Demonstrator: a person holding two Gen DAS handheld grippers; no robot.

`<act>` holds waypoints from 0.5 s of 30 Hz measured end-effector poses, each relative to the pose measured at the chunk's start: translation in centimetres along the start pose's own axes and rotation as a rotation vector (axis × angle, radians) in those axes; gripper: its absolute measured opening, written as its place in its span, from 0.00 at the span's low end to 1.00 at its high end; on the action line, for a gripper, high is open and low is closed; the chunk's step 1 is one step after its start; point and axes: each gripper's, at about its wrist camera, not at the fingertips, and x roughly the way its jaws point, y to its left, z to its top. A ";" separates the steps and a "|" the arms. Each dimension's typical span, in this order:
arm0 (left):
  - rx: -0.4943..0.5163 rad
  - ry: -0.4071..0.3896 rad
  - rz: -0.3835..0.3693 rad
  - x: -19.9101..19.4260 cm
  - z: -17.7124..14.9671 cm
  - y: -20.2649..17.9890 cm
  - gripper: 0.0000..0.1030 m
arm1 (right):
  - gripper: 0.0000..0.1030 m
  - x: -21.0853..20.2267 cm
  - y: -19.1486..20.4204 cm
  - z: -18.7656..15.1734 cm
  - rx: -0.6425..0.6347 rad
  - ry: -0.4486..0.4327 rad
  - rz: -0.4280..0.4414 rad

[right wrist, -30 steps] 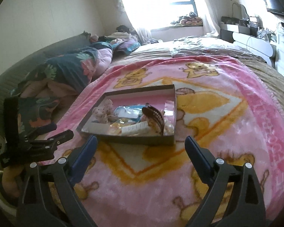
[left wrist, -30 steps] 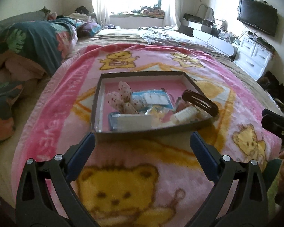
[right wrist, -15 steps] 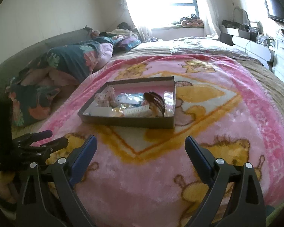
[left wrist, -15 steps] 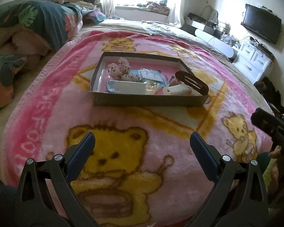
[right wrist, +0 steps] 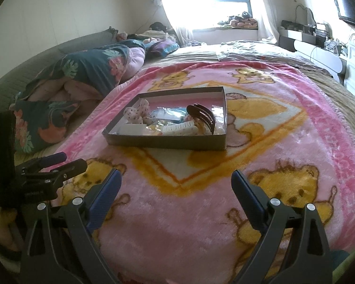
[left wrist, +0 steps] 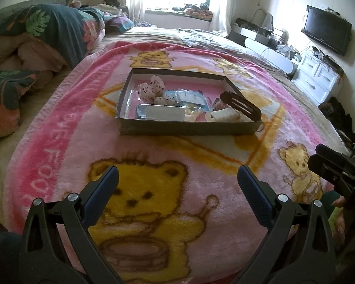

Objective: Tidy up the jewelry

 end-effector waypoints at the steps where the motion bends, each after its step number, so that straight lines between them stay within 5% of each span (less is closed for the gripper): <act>1: 0.001 0.000 -0.002 0.0 0.0 0.0 0.91 | 0.90 0.0 0.0 -0.1 0.001 0.000 0.002; 15: 0.000 -0.005 0.002 -0.3 0.2 0.1 0.91 | 0.90 -0.1 0.0 -0.1 0.003 0.005 0.005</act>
